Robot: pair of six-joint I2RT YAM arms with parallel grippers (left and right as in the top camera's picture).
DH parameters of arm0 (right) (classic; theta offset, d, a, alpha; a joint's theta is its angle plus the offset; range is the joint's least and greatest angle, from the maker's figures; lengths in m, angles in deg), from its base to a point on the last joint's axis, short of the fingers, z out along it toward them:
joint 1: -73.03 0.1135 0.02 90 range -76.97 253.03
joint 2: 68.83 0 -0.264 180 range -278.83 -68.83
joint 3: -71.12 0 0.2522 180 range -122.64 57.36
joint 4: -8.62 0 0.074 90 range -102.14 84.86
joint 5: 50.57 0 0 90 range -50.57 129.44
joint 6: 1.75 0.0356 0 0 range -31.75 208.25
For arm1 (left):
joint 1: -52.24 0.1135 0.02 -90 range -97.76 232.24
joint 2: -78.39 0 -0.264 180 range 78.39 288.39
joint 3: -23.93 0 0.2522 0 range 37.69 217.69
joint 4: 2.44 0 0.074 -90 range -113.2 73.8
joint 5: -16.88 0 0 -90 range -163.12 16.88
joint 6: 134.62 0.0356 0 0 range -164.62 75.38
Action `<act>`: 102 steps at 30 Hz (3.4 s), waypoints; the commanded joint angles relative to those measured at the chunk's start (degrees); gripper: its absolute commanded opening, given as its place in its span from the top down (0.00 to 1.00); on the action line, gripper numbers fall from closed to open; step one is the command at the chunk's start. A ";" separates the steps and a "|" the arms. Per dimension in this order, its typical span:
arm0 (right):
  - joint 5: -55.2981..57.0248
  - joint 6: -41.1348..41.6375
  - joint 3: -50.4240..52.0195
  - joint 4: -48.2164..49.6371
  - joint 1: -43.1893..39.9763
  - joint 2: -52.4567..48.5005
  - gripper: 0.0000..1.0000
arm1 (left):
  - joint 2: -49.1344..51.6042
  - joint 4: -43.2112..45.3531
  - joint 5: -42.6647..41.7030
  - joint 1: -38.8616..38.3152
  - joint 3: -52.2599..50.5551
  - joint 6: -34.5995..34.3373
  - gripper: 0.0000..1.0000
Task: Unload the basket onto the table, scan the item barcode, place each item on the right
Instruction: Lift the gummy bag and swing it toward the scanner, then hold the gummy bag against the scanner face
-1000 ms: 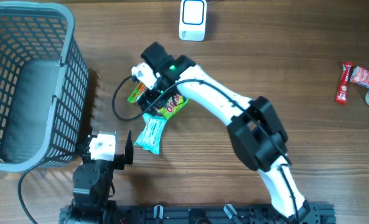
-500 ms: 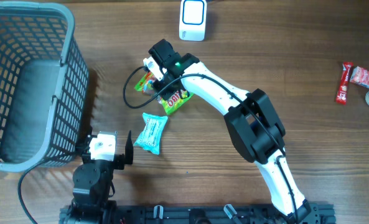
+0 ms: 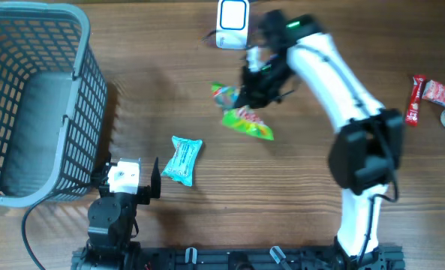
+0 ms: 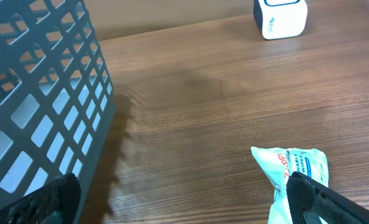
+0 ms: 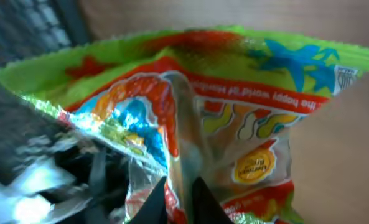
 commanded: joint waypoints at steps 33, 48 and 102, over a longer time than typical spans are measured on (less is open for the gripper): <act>66.25 33.07 13.75 23.08 10.71 -1.86 0.01 | -0.09 0.20 -0.92 -0.42 -0.24 -0.52 0.00; 57.46 28.98 8.48 18.12 8.90 -12.96 0.95 | -0.09 0.20 -0.92 -0.42 -0.24 -0.55 0.00; -37.51 -13.92 -1.22 64.37 11.93 -10.47 0.96 | -0.09 0.20 -0.92 -0.42 -0.24 -0.55 0.00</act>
